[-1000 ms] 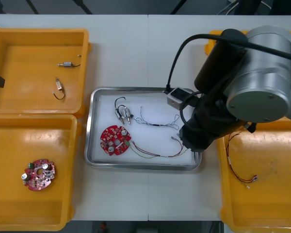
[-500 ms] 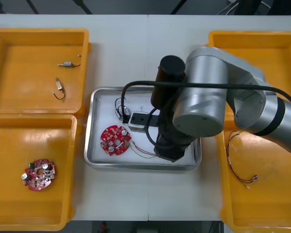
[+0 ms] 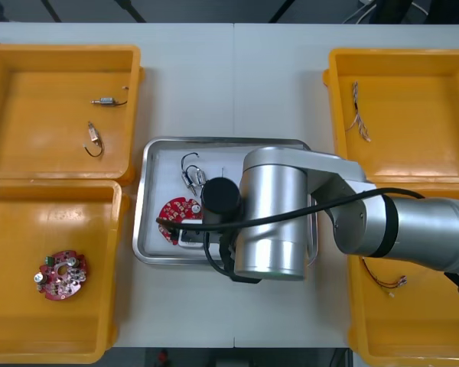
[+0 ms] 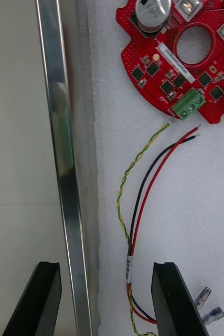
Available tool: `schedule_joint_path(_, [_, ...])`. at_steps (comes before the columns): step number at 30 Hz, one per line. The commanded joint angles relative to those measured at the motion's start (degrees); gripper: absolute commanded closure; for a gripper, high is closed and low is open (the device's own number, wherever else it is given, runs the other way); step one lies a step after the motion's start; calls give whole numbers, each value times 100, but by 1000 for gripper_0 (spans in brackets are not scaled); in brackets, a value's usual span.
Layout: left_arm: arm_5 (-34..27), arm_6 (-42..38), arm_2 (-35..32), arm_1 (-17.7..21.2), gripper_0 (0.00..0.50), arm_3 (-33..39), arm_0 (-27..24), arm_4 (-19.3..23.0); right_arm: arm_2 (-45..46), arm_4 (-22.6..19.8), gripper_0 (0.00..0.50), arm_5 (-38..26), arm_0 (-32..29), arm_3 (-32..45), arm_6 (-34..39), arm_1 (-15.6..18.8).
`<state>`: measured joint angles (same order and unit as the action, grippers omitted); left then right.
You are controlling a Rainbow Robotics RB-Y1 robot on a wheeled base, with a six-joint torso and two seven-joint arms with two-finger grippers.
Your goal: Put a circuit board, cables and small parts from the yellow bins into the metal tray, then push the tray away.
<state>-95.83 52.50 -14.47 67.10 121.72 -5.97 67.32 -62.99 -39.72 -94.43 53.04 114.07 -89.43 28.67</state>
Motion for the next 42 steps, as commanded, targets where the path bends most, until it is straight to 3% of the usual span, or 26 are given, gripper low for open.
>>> schedule_joint_path(1, [21,-302,111,286,0,247,114,-69,-302,368,0,47,40,36,110,-291])
schedule_joint_path(12, [354,-346,620,233,0,378,123,-702,-486,1071,0,232,-514,36,119,-406])
schedule_joint_path(32, [170,-179,480,242,0,378,132,-720,-688,1634,0,557,-927,-122,119,-423])
schedule_joint_path(33, [161,-179,480,242,0,370,132,-711,-688,1651,62,557,-927,-131,110,-432])
schedule_joint_path(34, [161,-170,480,242,0,378,132,-711,-688,1687,184,557,-927,-139,92,-432])
schedule_joint_path(35, [161,-170,480,242,0,370,132,-711,-688,1695,274,548,-918,-148,84,-441])
schedule_joint_path(36, [152,-153,480,242,0,378,132,-711,-688,1704,432,548,-927,-148,101,-441])
schedule_joint_path(37, [135,-144,480,233,0,378,123,-702,-688,1739,478,548,-927,-148,92,-432])
schedule_joint_path(42, [135,-91,480,233,0,414,132,-650,-688,1889,500,548,-918,-148,84,-397])
